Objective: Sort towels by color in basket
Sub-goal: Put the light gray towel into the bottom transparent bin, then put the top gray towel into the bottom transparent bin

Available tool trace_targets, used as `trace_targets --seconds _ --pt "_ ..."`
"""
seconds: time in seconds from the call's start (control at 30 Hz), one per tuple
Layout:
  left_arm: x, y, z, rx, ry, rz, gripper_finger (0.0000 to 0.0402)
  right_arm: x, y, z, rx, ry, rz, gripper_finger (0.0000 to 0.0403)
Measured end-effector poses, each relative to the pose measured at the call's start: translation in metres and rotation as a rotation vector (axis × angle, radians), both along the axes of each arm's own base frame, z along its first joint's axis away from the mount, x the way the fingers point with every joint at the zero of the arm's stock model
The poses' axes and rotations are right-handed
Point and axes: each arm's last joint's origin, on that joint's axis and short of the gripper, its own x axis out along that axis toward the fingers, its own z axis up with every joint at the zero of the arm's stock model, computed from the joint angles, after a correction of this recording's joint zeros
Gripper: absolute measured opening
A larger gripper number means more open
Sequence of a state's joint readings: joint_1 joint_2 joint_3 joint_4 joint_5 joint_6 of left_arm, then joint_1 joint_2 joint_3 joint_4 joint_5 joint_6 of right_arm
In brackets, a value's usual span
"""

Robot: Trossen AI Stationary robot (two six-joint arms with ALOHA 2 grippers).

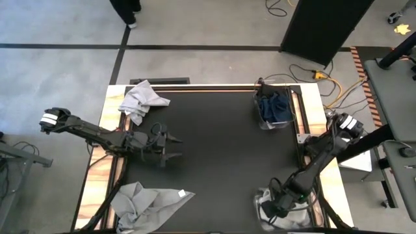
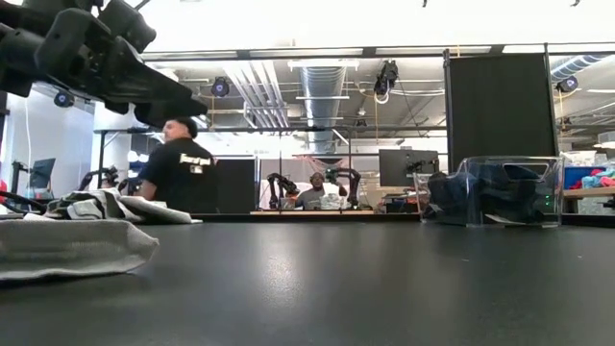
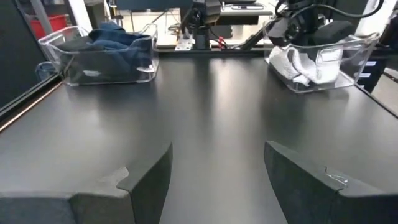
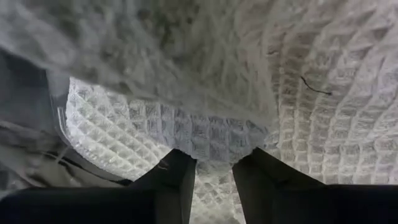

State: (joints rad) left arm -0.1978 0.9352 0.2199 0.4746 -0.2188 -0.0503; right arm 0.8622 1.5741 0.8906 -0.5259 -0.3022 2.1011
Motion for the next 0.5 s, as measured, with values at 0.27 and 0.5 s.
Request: trace_targets --seconds 0.27,0.5 --pt "0.0 0.001 0.001 0.02 -0.006 0.005 0.0239 -0.002 0.001 0.045 0.083 -0.14 -0.004 0.0119" --pt "0.004 0.026 0.041 0.051 0.235 0.236 0.0232 -0.011 -0.009 0.089 0.068 -0.228 0.106 0.0171"
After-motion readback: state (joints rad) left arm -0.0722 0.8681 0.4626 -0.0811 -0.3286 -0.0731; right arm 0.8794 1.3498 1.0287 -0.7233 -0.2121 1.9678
